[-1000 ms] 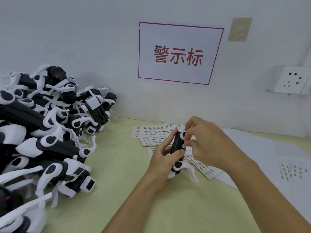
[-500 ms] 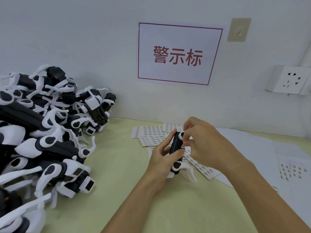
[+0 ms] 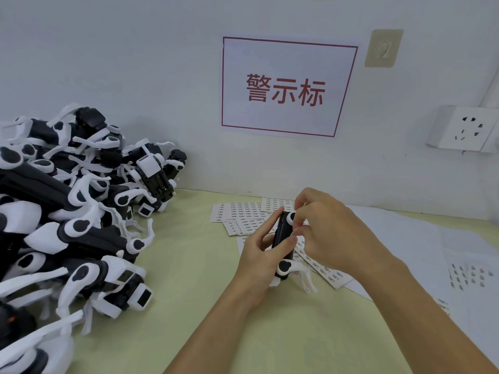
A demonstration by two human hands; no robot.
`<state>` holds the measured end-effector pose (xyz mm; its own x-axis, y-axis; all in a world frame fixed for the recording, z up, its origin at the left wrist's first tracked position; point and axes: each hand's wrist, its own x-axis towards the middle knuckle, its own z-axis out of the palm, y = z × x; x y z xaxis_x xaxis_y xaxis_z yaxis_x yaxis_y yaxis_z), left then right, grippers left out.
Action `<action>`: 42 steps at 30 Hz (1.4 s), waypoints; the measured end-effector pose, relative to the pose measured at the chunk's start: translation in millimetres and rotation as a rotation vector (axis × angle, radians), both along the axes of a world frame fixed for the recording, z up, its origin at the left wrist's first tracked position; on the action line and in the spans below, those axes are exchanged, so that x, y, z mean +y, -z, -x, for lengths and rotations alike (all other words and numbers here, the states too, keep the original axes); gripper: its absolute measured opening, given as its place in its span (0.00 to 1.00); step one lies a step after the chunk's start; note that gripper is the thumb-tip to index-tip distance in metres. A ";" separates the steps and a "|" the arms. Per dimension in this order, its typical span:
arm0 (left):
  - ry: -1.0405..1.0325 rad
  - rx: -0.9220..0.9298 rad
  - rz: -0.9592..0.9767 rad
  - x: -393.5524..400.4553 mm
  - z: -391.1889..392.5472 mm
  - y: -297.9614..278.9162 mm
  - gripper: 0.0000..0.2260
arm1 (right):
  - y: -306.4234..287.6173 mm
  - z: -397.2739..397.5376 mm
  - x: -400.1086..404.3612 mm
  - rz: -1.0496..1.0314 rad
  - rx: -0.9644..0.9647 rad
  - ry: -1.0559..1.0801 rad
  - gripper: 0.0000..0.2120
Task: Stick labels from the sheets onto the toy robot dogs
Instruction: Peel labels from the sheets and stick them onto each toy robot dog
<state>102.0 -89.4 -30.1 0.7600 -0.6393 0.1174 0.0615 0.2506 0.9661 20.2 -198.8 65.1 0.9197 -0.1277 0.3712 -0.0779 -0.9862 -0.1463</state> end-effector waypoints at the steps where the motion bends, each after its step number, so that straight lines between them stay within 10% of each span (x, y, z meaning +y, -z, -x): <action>1: 0.000 0.002 0.001 0.0 0.1 -0.2 0.28 | -0.2 -0.1 0.1 0.001 -0.001 0.001 0.06; 42: -0.067 0.038 -0.006 2.5 6.4 -7.5 0.24 | 2.6 -0.8 2.9 0.123 -0.052 0.091 0.08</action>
